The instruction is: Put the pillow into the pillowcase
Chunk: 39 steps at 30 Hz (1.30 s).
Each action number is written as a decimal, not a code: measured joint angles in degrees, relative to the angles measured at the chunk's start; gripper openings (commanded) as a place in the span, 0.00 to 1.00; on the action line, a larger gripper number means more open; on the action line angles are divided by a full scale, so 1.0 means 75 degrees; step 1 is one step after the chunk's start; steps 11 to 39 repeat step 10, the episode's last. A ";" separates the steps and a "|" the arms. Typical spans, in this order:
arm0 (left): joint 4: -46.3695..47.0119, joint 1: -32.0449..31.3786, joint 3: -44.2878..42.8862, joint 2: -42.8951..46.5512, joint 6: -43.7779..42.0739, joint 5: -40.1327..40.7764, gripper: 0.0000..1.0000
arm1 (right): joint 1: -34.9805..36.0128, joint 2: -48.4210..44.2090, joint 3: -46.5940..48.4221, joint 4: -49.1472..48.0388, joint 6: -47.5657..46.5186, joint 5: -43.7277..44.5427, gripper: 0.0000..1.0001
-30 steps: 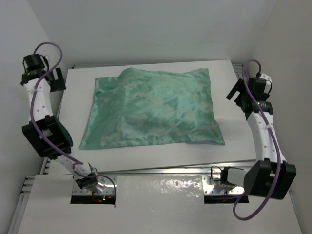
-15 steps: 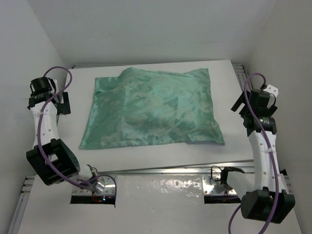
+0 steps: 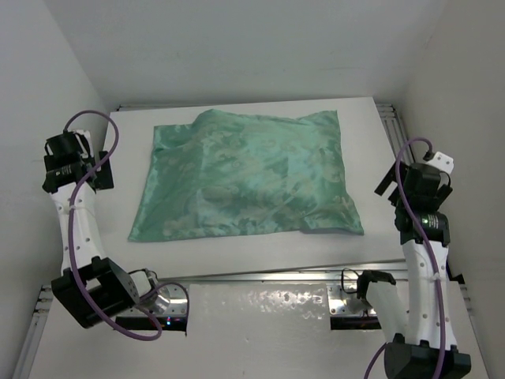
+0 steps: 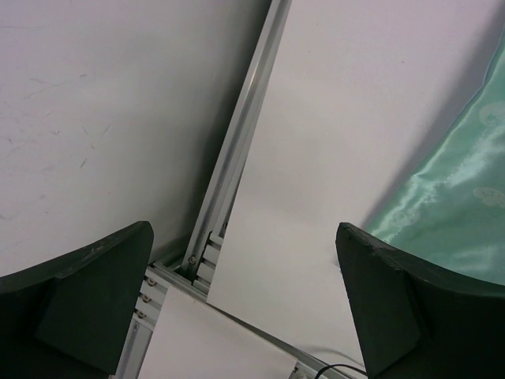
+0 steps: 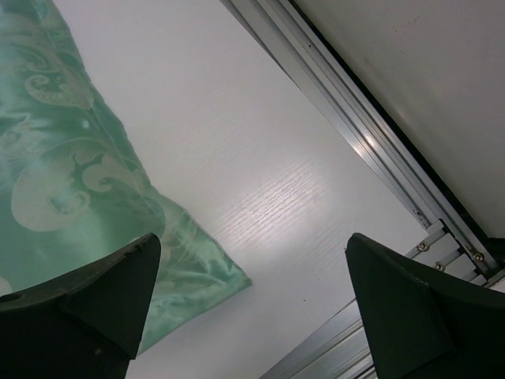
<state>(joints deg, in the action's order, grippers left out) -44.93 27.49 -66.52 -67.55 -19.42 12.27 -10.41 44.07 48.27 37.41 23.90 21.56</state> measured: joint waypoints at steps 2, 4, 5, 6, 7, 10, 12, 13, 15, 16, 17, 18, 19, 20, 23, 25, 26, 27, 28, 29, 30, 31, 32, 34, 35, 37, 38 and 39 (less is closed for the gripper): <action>-0.0044 0.0000 0.0044 0.0064 0.0009 0.0006 1.00 | 0.0000 -0.0093 -0.0061 0.0038 0.0000 -0.0020 0.99; -0.0082 0.0000 0.0090 0.0131 0.0023 0.0000 1.00 | 0.0000 -0.0187 -0.0131 0.0082 0.0000 -0.0038 0.99; -0.0114 0.0000 0.0111 0.0163 0.0023 -0.0006 1.00 | 0.0000 -0.0224 -0.0160 0.0090 -0.0003 -0.0047 0.99; -0.0154 0.0000 0.0131 0.0207 0.0020 -0.0026 1.00 | 0.0000 -0.0254 -0.0181 0.0105 -0.0003 -0.0052 0.99; -0.0195 0.0000 0.0137 0.0239 0.0017 -0.0035 1.00 | 0.0000 -0.0289 -0.0195 0.0119 -0.0003 -0.0061 0.99; -0.0248 0.0000 0.0146 0.0358 -0.0055 -0.0143 1.00 | 0.0000 -0.0379 -0.0213 0.0152 -0.0006 -0.0073 0.99; -0.0248 0.0000 0.0146 0.0358 -0.0055 -0.0143 1.00 | 0.0000 -0.0379 -0.0213 0.0152 -0.0006 -0.0073 0.99; -0.0248 0.0000 0.0146 0.0358 -0.0055 -0.0143 1.00 | 0.0000 -0.0379 -0.0213 0.0152 -0.0006 -0.0073 0.99; -0.0248 0.0000 0.0146 0.0358 -0.0055 -0.0143 1.00 | 0.0000 -0.0379 -0.0213 0.0152 -0.0006 -0.0073 0.99; -0.0248 0.0000 0.0146 0.0358 -0.0055 -0.0143 1.00 | 0.0000 -0.0379 -0.0213 0.0152 -0.0006 -0.0073 0.99; -0.0248 0.0000 0.0146 0.0358 -0.0055 -0.0143 1.00 | 0.0000 -0.0379 -0.0213 0.0152 -0.0006 -0.0073 0.99; -0.0248 0.0000 0.0146 0.0358 -0.0055 -0.0143 1.00 | 0.0000 -0.0379 -0.0213 0.0152 -0.0006 -0.0073 0.99; -0.0248 0.0000 0.0146 0.0358 -0.0055 -0.0143 1.00 | 0.0000 -0.0379 -0.0213 0.0152 -0.0006 -0.0073 0.99; -0.0248 0.0000 0.0146 0.0358 -0.0055 -0.0143 1.00 | 0.0000 -0.0379 -0.0213 0.0152 -0.0006 -0.0073 0.99; -0.0248 0.0000 0.0146 0.0358 -0.0055 -0.0143 1.00 | 0.0000 -0.0379 -0.0213 0.0152 -0.0006 -0.0073 0.99; -0.0248 0.0000 0.0146 0.0358 -0.0055 -0.0143 1.00 | 0.0000 -0.0379 -0.0213 0.0152 -0.0006 -0.0073 0.99; -0.0248 0.0000 0.0146 0.0358 -0.0055 -0.0143 1.00 | 0.0000 -0.0379 -0.0213 0.0152 -0.0006 -0.0073 0.99; -0.0248 0.0000 0.0146 0.0358 -0.0055 -0.0143 1.00 | 0.0000 -0.0379 -0.0213 0.0152 -0.0006 -0.0073 0.99; -0.0248 0.0000 0.0146 0.0358 -0.0055 -0.0143 1.00 | 0.0000 -0.0379 -0.0213 0.0152 -0.0006 -0.0073 0.99; -0.0248 0.0000 0.0146 0.0358 -0.0055 -0.0143 1.00 | 0.0000 -0.0379 -0.0213 0.0152 -0.0006 -0.0073 0.99; -0.0248 0.0000 0.0146 0.0358 -0.0055 -0.0143 1.00 | 0.0000 -0.0379 -0.0213 0.0152 -0.0006 -0.0073 0.99; -0.0248 0.0000 0.0146 0.0358 -0.0055 -0.0143 1.00 | 0.0000 -0.0379 -0.0213 0.0152 -0.0006 -0.0073 0.99; -0.0248 0.0000 0.0146 0.0358 -0.0055 -0.0143 1.00 | 0.0000 -0.0379 -0.0213 0.0152 -0.0006 -0.0073 0.99; -0.0248 0.0000 0.0146 0.0358 -0.0055 -0.0143 1.00 | 0.0000 -0.0379 -0.0213 0.0152 -0.0006 -0.0073 0.99; -0.0248 0.0000 0.0146 0.0358 -0.0055 -0.0143 1.00 | 0.0000 -0.0379 -0.0213 0.0152 -0.0006 -0.0073 0.99; -0.0248 0.0000 0.0146 0.0358 -0.0055 -0.0143 1.00 | 0.0000 -0.0379 -0.0213 0.0152 -0.0006 -0.0073 0.99; -0.0248 0.0000 0.0146 0.0358 -0.0055 -0.0143 1.00 | 0.0000 -0.0379 -0.0213 0.0152 -0.0006 -0.0073 0.99; -0.0248 0.0000 0.0146 0.0358 -0.0055 -0.0143 1.00 | 0.0000 -0.0379 -0.0213 0.0152 -0.0006 -0.0073 0.99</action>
